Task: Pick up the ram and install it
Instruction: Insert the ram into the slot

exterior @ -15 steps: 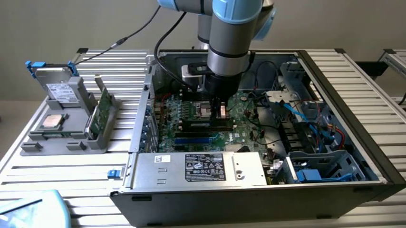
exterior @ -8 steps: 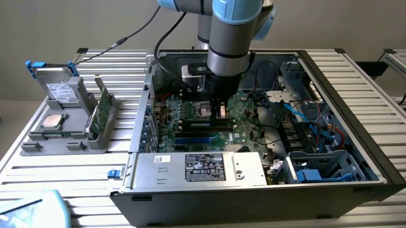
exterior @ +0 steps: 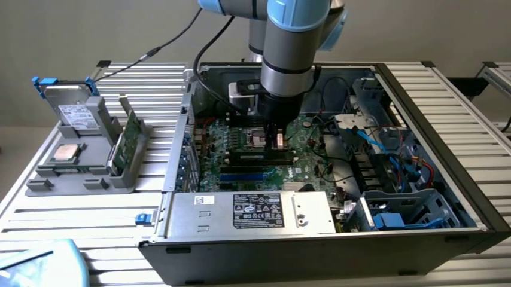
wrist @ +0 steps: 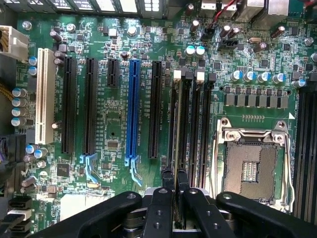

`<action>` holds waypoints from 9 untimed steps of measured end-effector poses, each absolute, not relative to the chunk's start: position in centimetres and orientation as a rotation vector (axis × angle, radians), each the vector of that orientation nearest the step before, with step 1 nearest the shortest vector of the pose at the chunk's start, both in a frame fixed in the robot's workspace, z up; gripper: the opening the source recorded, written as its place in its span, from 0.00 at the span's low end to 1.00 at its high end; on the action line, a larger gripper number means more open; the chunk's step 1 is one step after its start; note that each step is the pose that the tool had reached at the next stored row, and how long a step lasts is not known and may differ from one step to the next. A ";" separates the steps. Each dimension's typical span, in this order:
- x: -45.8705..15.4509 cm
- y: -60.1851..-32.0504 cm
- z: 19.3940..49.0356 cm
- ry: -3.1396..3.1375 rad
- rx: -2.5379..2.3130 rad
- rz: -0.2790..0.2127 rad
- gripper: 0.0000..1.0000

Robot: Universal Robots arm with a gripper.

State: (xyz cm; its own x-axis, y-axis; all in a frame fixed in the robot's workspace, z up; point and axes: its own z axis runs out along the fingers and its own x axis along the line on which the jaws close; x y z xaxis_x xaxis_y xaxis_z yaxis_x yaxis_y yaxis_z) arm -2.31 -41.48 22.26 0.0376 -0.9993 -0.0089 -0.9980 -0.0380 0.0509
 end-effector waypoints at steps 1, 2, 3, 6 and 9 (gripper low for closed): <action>-2.3 -41.5 22.2 -2.158 2.240 -0.065 0.14; -2.3 -41.5 22.2 -2.159 2.239 -0.065 0.14; -2.3 -41.5 22.2 -2.160 2.238 -0.065 0.14; -2.3 -41.4 22.2 -2.164 2.235 -0.065 0.14; -2.3 -41.4 22.1 -2.167 2.231 -0.065 0.14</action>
